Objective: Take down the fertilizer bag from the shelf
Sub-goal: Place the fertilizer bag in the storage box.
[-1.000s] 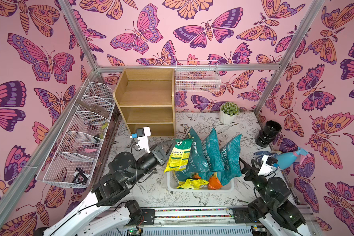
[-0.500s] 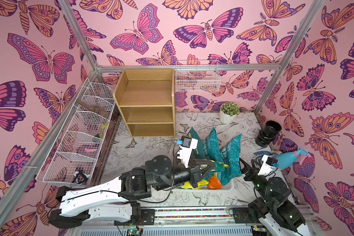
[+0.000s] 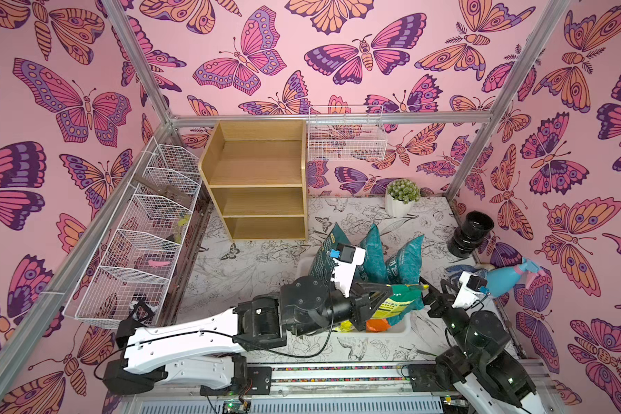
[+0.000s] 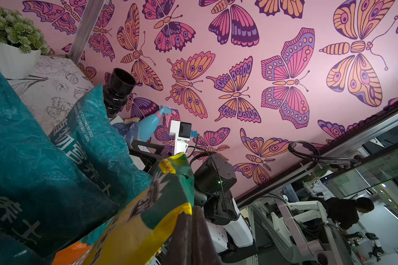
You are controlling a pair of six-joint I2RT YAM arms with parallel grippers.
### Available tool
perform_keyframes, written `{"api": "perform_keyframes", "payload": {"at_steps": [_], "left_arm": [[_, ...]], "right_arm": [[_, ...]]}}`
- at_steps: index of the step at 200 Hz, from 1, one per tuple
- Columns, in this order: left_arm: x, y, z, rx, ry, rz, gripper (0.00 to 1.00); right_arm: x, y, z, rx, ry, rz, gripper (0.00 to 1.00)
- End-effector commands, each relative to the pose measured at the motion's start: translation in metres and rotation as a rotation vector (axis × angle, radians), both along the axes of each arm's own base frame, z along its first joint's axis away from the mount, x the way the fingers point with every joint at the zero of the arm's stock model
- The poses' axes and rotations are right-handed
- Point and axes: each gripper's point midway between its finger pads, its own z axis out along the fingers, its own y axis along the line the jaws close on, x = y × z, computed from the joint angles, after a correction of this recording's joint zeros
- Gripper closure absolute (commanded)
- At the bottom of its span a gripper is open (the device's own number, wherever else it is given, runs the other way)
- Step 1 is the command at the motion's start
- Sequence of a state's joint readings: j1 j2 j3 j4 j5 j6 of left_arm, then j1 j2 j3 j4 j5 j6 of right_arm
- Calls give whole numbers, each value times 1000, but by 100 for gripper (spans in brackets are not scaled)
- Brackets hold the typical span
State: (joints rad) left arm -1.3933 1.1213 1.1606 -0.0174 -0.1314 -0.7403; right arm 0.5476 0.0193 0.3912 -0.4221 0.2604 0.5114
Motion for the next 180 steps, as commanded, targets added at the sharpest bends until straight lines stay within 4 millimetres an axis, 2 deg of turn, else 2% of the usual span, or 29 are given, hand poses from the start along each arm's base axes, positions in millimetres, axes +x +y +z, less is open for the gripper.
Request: {"api": "perform_keyframes", "payload": {"at_steps": [1,32,79,117,135,152,174,180], "left_arm": [[1,-17,-10,-51,-7,-14,99],[5,-25,-43,-54,31,0,99],[21,-12,-75,-57,11,86,99],[36,-17,-123,-35,120,103,99],[46,-11,-143,-15,163,167,99],[56,-3,-154,-10,195,246,99],[61,-4,-155,4,199,314,99],[60,-7,-150,5,192,322,99]], "right_arm": [[-3,-2,1,-10,-6,0,1],[-2,-14,-2,-7,15,-69,1],[-4,-23,-3,-3,34,-112,1],[-5,-24,-2,-2,36,-114,1],[-5,-24,-2,-1,36,-114,1],[-5,-23,-2,-2,36,-112,1],[-5,-24,-2,-5,34,-114,1],[-5,-24,-2,-4,35,-116,1]]}}
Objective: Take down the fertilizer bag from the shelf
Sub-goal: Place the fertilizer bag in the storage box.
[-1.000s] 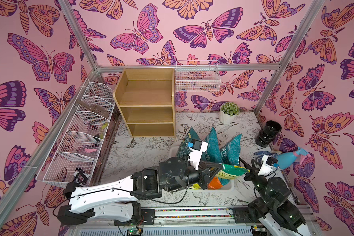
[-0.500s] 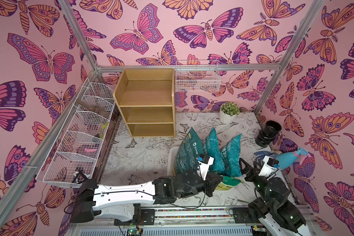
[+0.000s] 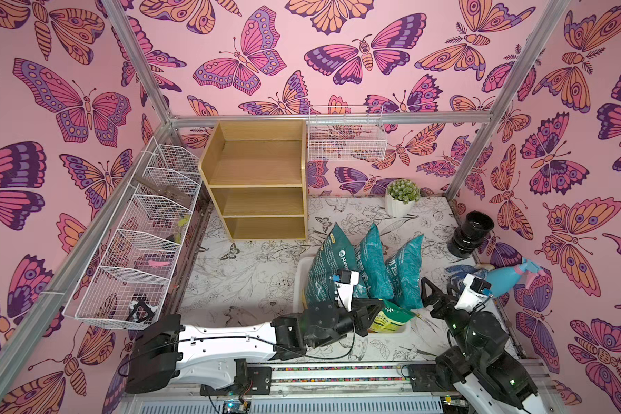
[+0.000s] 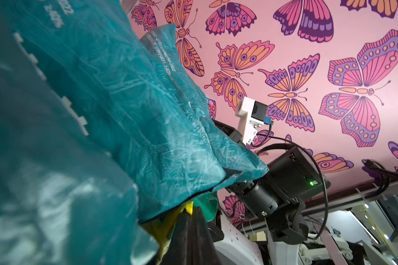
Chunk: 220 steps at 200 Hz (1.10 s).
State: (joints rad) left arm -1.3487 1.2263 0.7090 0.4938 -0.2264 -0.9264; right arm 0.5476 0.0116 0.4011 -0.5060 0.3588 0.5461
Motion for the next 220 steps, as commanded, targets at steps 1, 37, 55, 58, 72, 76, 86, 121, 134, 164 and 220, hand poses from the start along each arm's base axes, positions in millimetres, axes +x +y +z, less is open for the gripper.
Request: {"api": "perform_keyframes", "payload": {"at_steps": [1,37,55,58,72,76,86,121,134,164,220], "left_arm": [[23,4,-18,59,24,165,99],[19,-17,-51,155,63,203,99],[22,-20,-66,169,92,230,99],[23,-21,-68,170,97,231,99],[22,-28,-70,165,112,224,99],[22,-29,-71,163,118,228,99],[24,-25,-76,158,141,258,99],[43,24,-117,162,197,503,99],[46,39,-126,158,196,561,99],[25,32,-107,228,40,505,99],[-7,13,-77,273,-126,432,100]], "right_arm": [[-5,-5,11,9,-21,-14,1],[-5,-5,11,8,-20,-9,1],[-5,-3,11,10,-23,-1,1],[-4,-3,11,11,-23,-1,1],[-4,-3,11,10,-23,-1,1],[-4,-3,11,11,-24,-1,1],[-5,-3,11,10,-22,0,1],[-5,-3,12,9,-23,-1,1],[-5,-1,12,9,-25,11,1],[-5,3,13,5,-31,32,1],[-6,3,13,3,-29,39,1]]}}
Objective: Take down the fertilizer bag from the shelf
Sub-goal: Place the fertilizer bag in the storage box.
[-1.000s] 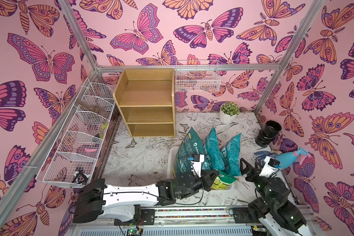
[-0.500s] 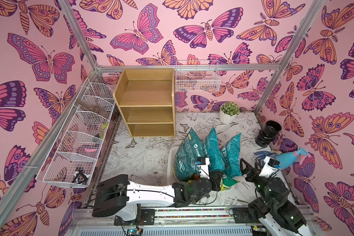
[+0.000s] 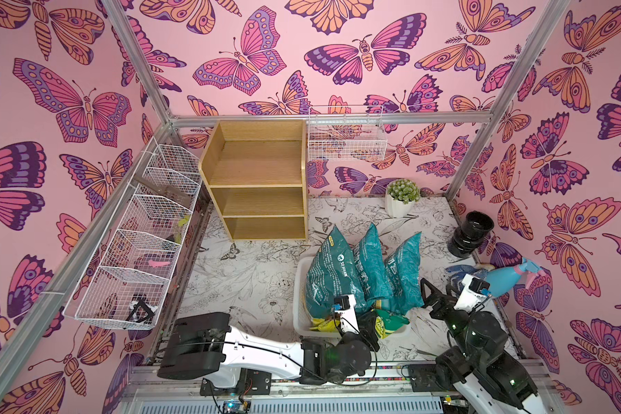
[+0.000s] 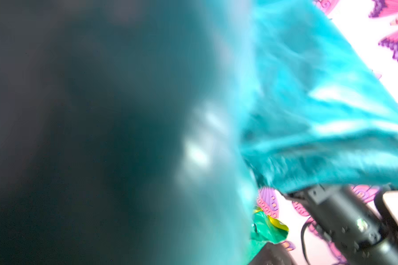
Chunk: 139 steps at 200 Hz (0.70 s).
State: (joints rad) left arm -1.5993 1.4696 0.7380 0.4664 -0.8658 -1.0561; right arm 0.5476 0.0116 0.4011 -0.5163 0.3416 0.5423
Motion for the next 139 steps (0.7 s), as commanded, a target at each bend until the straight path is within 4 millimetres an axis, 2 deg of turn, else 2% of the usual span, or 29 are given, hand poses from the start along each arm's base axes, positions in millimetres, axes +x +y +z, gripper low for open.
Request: {"api": "perform_keyframes", "payload": {"at_steps": [1,9,12,20,24,28,33,39,51,90,119,124,139], "left_arm": [[2,11,-3,125,-86,28,100],[2,11,-3,129,-90,27,100],[2,11,-3,132,-93,28,96],[3,12,-1,134,-102,31,79],[3,12,1,135,-108,31,65],[3,12,3,137,-115,29,46],[3,12,6,135,-124,26,31],[3,12,10,136,-134,22,21],[5,13,16,139,-148,18,11],[10,19,41,107,-169,-2,4],[1,13,86,55,-218,-84,0],[0,18,106,16,-228,-95,0],[-7,14,131,7,-267,-150,0]], "right_arm": [[-5,1,16,10,-40,21,1],[-5,1,16,10,-40,23,1],[-5,1,16,10,-40,24,1],[-5,1,16,11,-41,21,1],[-5,1,16,9,-41,22,1],[-5,1,16,9,-41,23,1],[-5,1,17,9,-42,24,1],[-5,1,17,10,-42,24,1],[-5,1,16,7,-40,25,1],[-5,1,16,7,-40,22,1],[-4,1,15,5,-41,21,1],[-4,1,16,4,-42,20,1],[-4,0,16,1,-44,20,1]]}}
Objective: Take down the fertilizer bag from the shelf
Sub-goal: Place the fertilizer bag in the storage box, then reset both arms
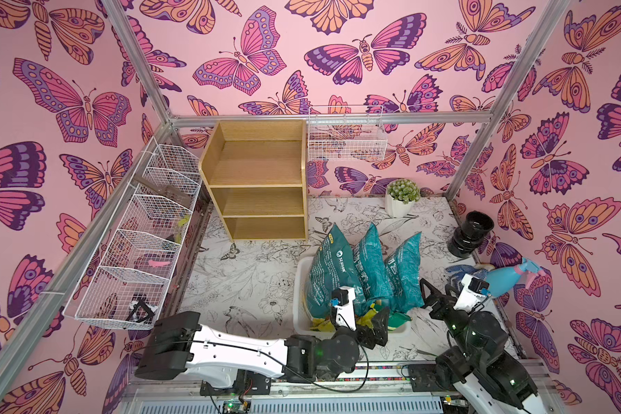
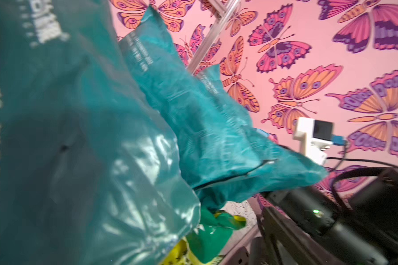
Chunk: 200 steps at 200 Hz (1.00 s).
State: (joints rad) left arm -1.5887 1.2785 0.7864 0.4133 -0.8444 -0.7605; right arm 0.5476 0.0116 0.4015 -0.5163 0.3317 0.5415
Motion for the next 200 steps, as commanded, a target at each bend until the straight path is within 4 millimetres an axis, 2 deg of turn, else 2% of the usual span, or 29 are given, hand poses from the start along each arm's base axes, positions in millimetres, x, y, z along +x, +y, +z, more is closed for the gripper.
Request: {"api": "perform_keyframes", "payload": {"at_steps": [1,25,42,50,62,77,92,109,127,138,156,171,185,200], "left_arm": [[-9,-4,54,-20,-83,-97,0],[-11,3,91,12,-158,-116,0],[-2,25,116,86,-283,-56,0],[11,48,124,122,-313,40,0],[32,88,129,144,-330,168,0],[55,139,126,115,-320,262,0],[68,190,124,70,-337,338,0],[75,253,112,73,-340,510,0],[77,306,97,154,-370,684,0],[77,330,86,207,-377,781,0],[81,350,70,250,-384,874,0],[93,352,53,327,-348,900,0],[113,356,29,470,-284,961,0],[137,368,-4,622,-199,1049,0]], "right_arm": [[-4,-1,16,-1,-44,11,1],[-2,-4,17,-29,-59,-8,1],[3,-26,16,-89,-72,-134,1],[4,-34,17,-110,-86,-178,1],[6,-35,22,-141,-113,-184,1],[5,-37,30,-153,-136,-193,1],[3,-40,39,-162,-157,-206,1],[3,-50,53,-185,-207,-260,1],[7,-65,71,-250,-272,-377,1],[11,-70,86,-296,-312,-433,1],[21,-71,108,-348,-352,-497,1],[40,-62,116,-420,-318,-490,1],[73,-51,104,-519,-207,-443,1],[100,-61,77,-630,-54,-472,1]]}}
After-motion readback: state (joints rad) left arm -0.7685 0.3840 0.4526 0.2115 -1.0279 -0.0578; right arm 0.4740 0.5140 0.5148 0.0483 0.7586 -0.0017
